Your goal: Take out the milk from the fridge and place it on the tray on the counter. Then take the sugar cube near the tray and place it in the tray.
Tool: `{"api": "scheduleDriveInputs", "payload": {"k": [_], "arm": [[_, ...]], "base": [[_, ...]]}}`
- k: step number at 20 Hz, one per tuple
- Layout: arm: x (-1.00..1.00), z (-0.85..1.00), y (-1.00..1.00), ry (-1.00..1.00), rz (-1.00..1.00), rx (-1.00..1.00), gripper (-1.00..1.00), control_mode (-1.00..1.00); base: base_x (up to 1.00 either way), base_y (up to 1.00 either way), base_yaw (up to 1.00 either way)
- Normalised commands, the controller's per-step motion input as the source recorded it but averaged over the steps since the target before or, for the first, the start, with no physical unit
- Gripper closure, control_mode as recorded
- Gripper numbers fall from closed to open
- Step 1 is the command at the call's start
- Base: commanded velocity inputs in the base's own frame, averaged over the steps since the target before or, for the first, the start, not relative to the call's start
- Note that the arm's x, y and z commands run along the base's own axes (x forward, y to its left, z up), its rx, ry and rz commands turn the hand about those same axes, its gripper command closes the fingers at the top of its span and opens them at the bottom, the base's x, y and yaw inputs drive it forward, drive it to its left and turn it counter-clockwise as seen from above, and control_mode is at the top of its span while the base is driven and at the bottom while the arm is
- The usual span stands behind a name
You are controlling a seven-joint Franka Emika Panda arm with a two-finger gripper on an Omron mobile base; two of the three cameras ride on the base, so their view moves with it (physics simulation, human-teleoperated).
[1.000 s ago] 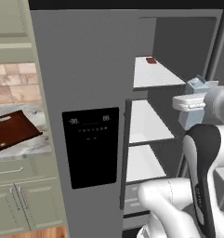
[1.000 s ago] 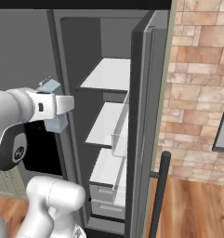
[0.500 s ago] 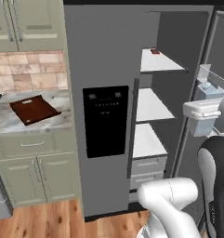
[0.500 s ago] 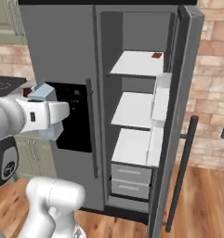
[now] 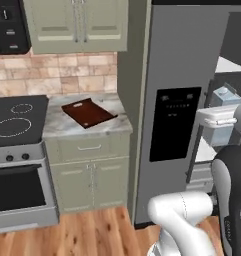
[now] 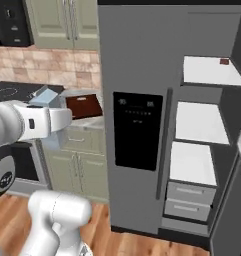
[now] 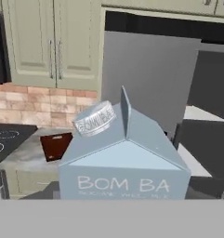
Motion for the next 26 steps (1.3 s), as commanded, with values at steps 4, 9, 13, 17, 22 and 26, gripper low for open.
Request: {"api": "scheduleDriveInputs", "payload": {"k": [4, 9, 13, 17, 22, 26], "arm": [[0.0, 0.0, 0.0, 0.0, 0.0, 0.0, 1.0, 1.0], [0.0, 0.0, 0.0, 0.0, 0.0, 0.0, 1.0, 1.0], [0.0, 0.0, 0.0, 0.0, 0.0, 0.0, 1.0, 1.0], [0.0, 0.0, 0.0, 0.0, 0.0, 0.0, 1.0, 1.0], [0.0, 0.0, 0.0, 0.0, 0.0, 0.0, 1.0, 1.0], [0.0, 0.0, 0.0, 0.0, 0.0, 0.0, 1.0, 1.0]], "base": [[0.4, 1.0, -0.07], [0.55, 1.0, -0.16], [0.55, 0.64, -0.13], [0.78, -0.01, 0.0], [0.85, -0.08, 0.0], [1.0, -0.08, 0.0]]}}
